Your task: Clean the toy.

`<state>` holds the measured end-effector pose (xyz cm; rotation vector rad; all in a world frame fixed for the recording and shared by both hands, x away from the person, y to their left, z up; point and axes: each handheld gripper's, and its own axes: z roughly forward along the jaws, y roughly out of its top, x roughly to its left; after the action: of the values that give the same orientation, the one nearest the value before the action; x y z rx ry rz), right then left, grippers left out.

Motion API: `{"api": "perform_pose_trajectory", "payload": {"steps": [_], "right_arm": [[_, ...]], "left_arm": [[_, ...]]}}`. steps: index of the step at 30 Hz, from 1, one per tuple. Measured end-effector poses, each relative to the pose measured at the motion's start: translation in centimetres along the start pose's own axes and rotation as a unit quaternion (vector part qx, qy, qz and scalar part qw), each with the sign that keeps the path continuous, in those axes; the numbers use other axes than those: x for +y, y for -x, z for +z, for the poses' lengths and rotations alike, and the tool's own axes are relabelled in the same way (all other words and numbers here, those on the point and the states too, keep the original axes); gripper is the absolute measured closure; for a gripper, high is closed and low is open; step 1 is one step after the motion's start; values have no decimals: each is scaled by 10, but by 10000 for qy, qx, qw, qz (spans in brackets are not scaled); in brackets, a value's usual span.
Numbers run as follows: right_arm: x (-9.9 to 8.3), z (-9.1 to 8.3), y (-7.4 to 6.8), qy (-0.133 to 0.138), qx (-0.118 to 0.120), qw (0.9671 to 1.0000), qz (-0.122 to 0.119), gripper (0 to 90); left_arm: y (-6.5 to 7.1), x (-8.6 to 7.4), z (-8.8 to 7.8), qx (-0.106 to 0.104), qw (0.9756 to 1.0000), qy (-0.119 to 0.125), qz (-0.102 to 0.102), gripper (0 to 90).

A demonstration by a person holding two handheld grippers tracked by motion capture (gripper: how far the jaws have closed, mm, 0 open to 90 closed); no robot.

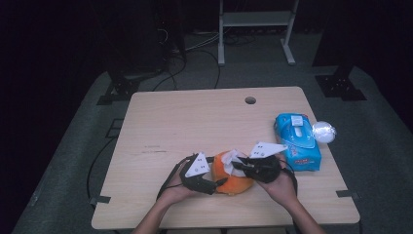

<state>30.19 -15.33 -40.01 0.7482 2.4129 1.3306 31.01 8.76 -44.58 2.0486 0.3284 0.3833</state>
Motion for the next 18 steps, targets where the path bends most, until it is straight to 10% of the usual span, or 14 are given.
{"api": "perform_pose_trajectory", "payload": {"steps": [8, 18], "right_arm": [[-4, 5, 2, -107, 35, 9999, 64, 784], [10, 7, -16, 54, 53, 9997, -227, 781]], "left_arm": [[-6, 2, 0, -85, 9991, -68, -408, 122], [13, 9, 2, -33, 9994, -88, 322, 235]]}}
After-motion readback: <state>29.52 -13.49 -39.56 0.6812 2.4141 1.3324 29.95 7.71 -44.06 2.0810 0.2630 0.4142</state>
